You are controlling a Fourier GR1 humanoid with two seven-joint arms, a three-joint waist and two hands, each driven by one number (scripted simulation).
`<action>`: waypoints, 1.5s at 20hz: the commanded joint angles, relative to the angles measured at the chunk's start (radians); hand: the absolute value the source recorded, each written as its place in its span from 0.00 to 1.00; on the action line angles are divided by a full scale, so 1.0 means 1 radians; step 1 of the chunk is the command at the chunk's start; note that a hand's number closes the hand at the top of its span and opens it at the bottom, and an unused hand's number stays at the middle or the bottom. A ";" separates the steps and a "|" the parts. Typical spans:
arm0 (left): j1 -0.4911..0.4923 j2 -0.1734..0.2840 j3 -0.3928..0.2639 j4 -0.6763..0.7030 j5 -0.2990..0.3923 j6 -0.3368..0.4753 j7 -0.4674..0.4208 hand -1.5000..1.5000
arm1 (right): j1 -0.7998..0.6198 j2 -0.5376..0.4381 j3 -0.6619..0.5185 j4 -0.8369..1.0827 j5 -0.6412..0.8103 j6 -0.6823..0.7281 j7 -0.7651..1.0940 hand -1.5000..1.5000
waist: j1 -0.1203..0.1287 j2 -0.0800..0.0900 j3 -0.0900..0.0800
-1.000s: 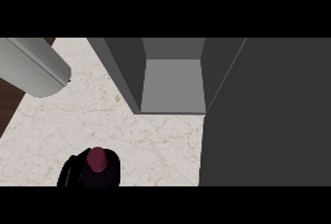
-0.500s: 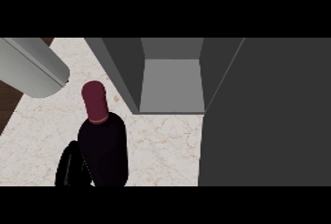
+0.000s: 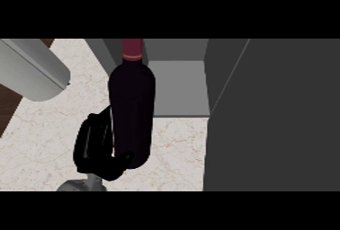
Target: Pick up the wine, place it into the cabinet and close the cabinet
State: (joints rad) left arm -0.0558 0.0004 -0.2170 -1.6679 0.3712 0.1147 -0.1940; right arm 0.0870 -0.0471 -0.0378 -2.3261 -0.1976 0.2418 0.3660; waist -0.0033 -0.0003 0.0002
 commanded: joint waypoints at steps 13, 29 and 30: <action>-0.344 0.000 -0.078 0.338 -0.098 0.224 -0.012 1.00 | -0.017 0.002 0.002 0.072 0.029 0.021 -0.068 0.00 | -0.002 0.001 0.000; -0.374 0.000 -0.174 0.611 0.075 0.303 -0.265 1.00 | -0.029 -0.021 -0.037 0.008 -0.045 0.012 0.018 0.00 | -0.001 0.000 0.000; -0.487 0.000 -0.189 0.724 0.167 0.362 -0.254 1.00 | -0.021 0.006 0.001 0.024 0.005 0.003 -0.015 0.00 | -0.009 0.002 -0.001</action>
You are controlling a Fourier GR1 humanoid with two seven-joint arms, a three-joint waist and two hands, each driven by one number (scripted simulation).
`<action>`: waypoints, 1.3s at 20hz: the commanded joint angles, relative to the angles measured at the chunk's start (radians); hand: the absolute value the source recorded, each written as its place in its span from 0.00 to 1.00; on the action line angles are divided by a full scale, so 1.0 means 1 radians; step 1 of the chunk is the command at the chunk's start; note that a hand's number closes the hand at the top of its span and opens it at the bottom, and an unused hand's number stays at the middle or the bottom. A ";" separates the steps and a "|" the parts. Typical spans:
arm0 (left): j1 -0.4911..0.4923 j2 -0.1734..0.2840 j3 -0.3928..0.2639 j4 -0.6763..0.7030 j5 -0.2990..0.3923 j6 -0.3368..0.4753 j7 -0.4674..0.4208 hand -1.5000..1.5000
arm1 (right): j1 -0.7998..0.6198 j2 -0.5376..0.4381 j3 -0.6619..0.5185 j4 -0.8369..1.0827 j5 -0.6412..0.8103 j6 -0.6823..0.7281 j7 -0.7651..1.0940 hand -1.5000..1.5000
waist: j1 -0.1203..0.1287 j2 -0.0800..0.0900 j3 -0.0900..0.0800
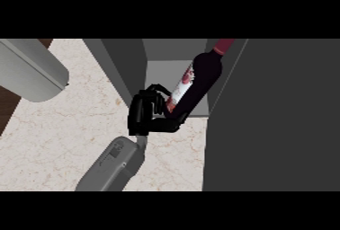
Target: Pick up the wine, place it into the cabinet and close the cabinet
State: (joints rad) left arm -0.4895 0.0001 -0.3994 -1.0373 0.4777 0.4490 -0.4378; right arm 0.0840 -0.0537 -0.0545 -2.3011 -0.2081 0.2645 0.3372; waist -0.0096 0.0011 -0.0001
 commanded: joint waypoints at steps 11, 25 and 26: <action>-0.056 0.000 -0.017 0.247 0.247 -0.092 -0.212 1.00 | -0.012 0.030 0.050 -0.025 0.030 -0.032 0.036 0.00 | -0.003 0.001 0.000; -0.290 0.000 -0.066 0.548 0.453 -0.203 -0.264 1.00 | 0.037 0.026 0.011 0.044 0.015 0.032 -0.076 0.00 | -0.023 0.005 -0.001; -0.271 0.000 -0.101 0.502 0.462 -0.170 -0.259 1.00 | 0.000 0.018 0.023 0.052 0.027 0.010 -0.025 0.00 | -0.017 0.004 -0.001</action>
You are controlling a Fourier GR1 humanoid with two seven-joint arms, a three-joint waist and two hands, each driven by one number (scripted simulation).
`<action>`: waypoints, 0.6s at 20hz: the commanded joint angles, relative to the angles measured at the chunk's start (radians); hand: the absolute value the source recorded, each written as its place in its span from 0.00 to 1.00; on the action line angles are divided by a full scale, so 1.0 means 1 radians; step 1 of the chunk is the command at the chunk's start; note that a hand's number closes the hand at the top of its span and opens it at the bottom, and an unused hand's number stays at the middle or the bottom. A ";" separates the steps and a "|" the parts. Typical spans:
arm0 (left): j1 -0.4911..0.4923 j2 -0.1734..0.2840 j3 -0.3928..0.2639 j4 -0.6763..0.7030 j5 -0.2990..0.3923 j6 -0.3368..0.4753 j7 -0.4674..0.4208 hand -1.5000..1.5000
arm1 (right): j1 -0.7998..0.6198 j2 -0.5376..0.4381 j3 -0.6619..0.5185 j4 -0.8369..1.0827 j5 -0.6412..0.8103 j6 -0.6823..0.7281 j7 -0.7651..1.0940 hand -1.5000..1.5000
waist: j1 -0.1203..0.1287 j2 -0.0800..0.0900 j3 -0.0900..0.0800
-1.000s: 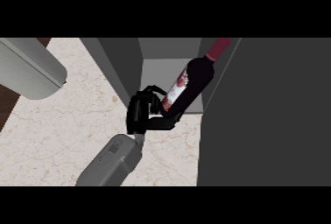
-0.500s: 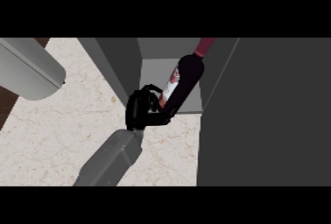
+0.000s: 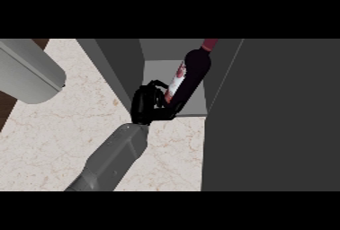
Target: Pick up the wine, place it into the cabinet and close the cabinet
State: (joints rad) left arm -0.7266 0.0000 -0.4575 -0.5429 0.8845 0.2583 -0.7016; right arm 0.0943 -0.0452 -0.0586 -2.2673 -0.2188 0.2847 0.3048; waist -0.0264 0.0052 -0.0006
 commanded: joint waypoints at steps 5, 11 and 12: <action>-0.147 0.000 0.019 0.174 0.098 -0.068 -0.017 1.00 | -0.013 -0.021 -0.019 0.000 -0.034 0.011 0.021 0.00 | -0.012 0.005 0.000; -0.174 0.000 0.001 0.191 0.137 -0.042 -0.021 1.00 | 0.007 0.043 0.084 -0.005 0.073 -0.014 -0.015 0.00 | -0.022 0.007 -0.001; -0.181 0.000 0.039 0.215 0.111 -0.078 -0.008 1.00 | 0.038 0.011 0.035 -0.073 0.001 -0.006 0.038 0.00 | -0.008 0.002 0.000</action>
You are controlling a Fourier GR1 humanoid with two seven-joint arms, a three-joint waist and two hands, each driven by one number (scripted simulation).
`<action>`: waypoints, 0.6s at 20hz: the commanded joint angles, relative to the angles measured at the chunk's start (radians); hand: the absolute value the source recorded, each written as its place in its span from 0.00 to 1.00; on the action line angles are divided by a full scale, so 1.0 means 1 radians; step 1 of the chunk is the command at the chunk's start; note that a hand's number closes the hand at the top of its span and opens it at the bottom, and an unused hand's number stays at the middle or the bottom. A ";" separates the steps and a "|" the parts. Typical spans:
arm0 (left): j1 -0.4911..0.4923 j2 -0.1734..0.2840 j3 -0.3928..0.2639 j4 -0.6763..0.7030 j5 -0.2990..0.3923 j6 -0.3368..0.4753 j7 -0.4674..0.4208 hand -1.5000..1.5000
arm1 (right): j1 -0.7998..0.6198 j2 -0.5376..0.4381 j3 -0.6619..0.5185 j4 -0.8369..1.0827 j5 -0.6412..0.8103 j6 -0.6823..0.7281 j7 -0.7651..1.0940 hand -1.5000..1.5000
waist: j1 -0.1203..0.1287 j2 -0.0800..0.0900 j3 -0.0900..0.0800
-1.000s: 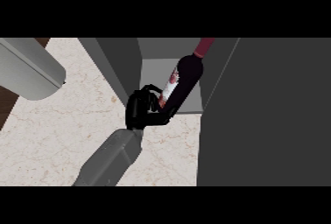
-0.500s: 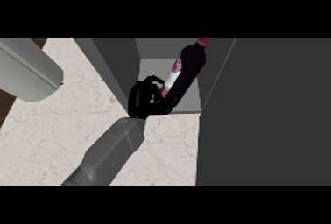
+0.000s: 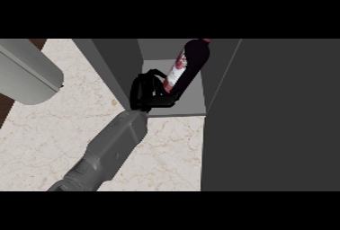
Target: Pick up the wine, place it into the cabinet and close the cabinet
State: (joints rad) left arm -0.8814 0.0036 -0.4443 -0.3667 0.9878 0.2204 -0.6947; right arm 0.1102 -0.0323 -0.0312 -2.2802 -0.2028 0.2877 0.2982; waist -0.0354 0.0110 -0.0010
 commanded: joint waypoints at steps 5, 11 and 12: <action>-0.046 -0.003 -0.022 0.061 0.046 0.061 -0.014 1.00 | -0.073 -0.018 -0.038 0.075 -0.030 0.004 -0.010 0.00 | -0.024 0.005 0.000; -0.087 -0.004 0.001 0.136 0.042 0.019 0.012 1.00 | -0.030 -0.005 -0.005 0.034 -0.005 0.012 -0.023 0.00 | -0.015 0.003 0.000; -0.066 -0.004 0.004 0.160 0.030 -0.015 -0.008 1.00 | -0.074 -0.024 -0.020 0.056 -0.010 0.006 0.000 0.00 | -0.009 0.003 0.000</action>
State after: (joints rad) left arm -0.9345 0.0005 -0.4542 -0.2613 1.0230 0.2396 -0.6891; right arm 0.0635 -0.0448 -0.0442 -2.2412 -0.2129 0.2936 0.2912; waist -0.0488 0.0136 -0.0010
